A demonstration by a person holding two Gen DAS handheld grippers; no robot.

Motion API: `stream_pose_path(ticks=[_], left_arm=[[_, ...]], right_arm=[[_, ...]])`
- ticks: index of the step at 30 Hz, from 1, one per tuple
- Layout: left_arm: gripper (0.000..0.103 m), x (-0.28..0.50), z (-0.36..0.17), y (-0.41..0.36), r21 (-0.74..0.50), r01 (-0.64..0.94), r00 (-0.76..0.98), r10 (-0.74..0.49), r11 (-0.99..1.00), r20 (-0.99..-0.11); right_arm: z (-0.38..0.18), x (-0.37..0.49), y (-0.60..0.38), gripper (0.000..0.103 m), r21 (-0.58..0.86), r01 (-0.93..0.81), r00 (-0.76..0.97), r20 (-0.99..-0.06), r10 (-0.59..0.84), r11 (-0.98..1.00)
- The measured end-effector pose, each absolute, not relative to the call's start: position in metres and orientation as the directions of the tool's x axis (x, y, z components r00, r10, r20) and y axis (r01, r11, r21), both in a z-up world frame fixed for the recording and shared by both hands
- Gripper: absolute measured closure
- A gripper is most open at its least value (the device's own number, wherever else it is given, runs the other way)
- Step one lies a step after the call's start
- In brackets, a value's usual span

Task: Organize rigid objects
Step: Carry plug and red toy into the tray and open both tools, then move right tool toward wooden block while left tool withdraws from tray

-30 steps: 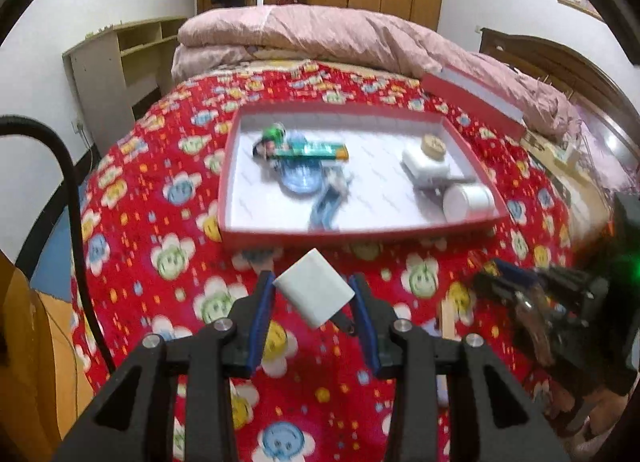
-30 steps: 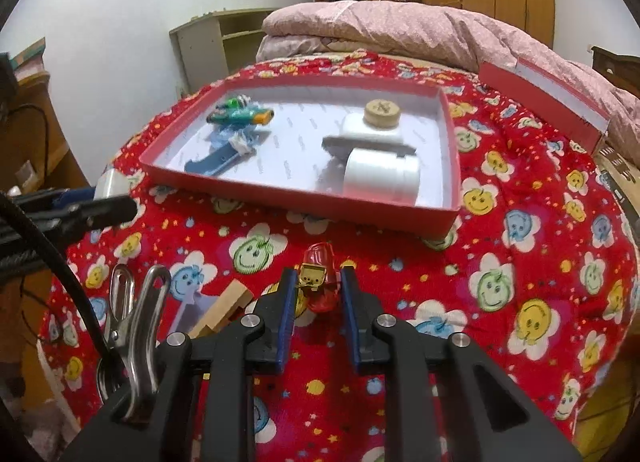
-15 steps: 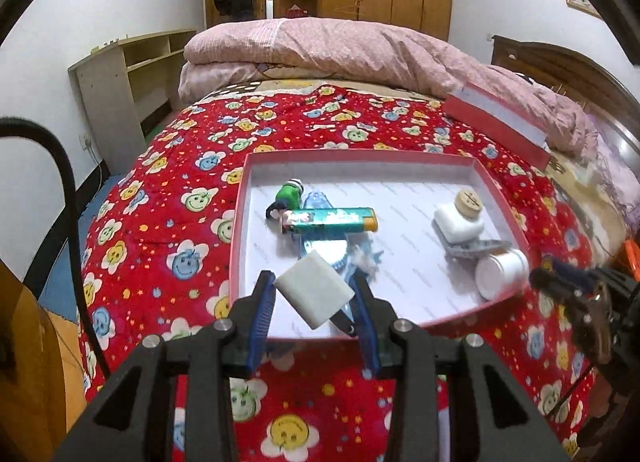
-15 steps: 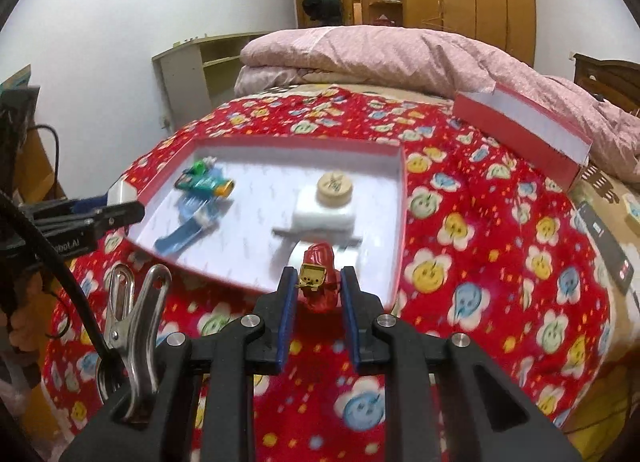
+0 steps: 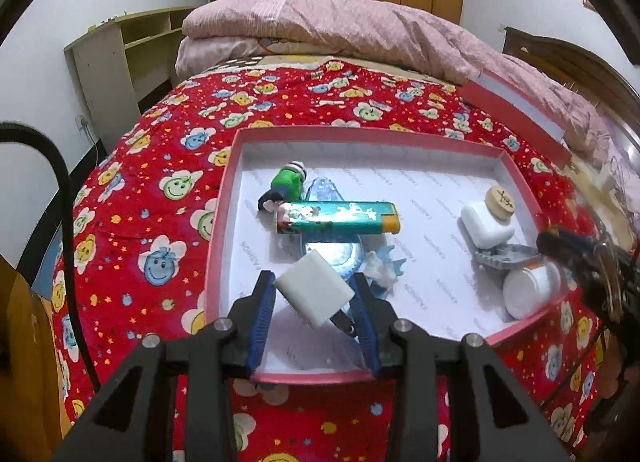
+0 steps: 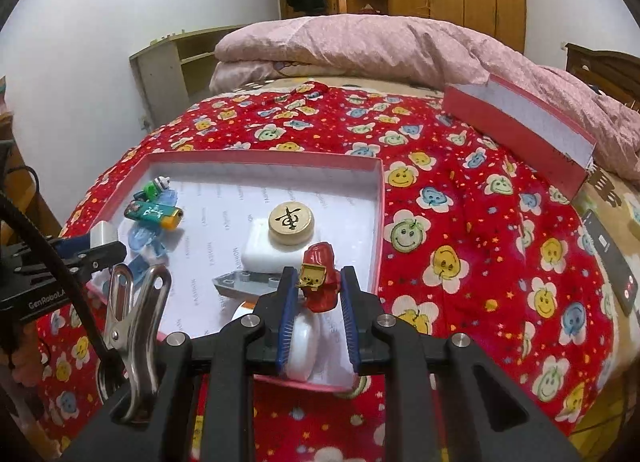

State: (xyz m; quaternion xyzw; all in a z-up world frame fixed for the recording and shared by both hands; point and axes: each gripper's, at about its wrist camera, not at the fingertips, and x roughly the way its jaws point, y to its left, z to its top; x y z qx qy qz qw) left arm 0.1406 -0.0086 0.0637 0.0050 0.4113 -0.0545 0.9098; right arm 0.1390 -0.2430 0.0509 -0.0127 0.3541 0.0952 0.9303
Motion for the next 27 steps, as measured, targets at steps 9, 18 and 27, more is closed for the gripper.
stream_pose_path(ticks=[9,18,27], left_arm=[[0.063,0.148,0.057,-0.011,-0.019,0.105,0.643,-0.083,0.994,-0.761],[0.047,0.142,0.065,-0.013,-0.004,0.115,0.66,-0.08,0.993,-0.747],[0.044,0.114,0.081,-0.013,-0.022,0.136,0.676,-0.11,0.99,-0.729]], right_arm=[[0.047,0.149,-0.241,0.08,0.06,-0.193,0.722,-0.667,0.183,0.979],[0.053,0.146,-0.241,0.063,0.055,-0.188,0.742,-0.646,0.178,0.981],[0.068,0.12,-0.238,0.061,0.07,-0.204,0.756,-0.623,0.203,0.976]])
